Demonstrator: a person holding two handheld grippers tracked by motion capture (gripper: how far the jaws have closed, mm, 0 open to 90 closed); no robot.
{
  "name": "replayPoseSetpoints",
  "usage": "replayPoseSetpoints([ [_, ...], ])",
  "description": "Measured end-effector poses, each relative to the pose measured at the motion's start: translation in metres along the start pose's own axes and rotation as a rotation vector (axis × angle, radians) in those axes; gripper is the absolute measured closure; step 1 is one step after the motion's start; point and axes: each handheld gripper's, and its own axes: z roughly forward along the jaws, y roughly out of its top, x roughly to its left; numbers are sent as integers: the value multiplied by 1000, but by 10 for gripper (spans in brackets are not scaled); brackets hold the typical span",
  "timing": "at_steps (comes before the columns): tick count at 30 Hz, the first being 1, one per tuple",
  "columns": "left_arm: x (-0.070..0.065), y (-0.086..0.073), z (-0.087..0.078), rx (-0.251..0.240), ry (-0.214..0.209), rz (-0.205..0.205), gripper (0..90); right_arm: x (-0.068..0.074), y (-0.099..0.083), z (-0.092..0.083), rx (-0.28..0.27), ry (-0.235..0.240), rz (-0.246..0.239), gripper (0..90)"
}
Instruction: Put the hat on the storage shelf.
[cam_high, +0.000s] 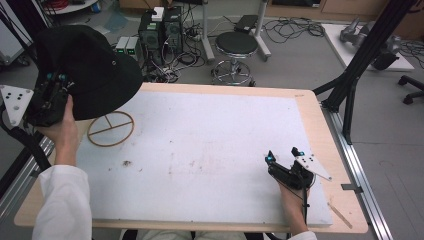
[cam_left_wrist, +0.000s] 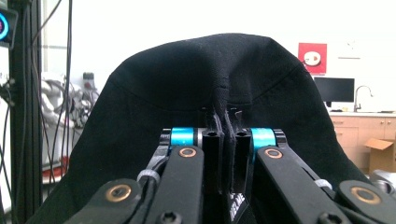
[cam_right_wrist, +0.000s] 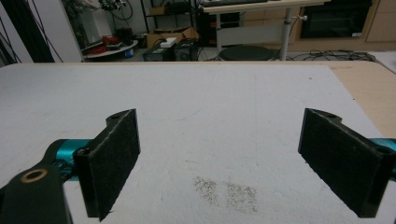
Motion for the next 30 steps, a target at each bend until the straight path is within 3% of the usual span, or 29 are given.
replayPoseSetpoints([
  [4, 5, -10, 0, 57, -14, -8, 871, 0, 0, 0, 3, 2, 1, 120],
  [12, 7, -25, -3, 112, -17, 6, 871, 0, 0, 0, 2, 0, 3, 120],
  [18, 7, -35, -7, 130, -24, 0, 871, 1, 0, 0, 3, 5, 5, 120],
  [24, 6, -38, -11, 139, -25, 10, 869, 1, 0, -1, 1, 5, -1, 120],
  [30, 7, -38, -10, 134, -23, -8, 856, 3, 1, -1, -3, 6, -14, 120],
])
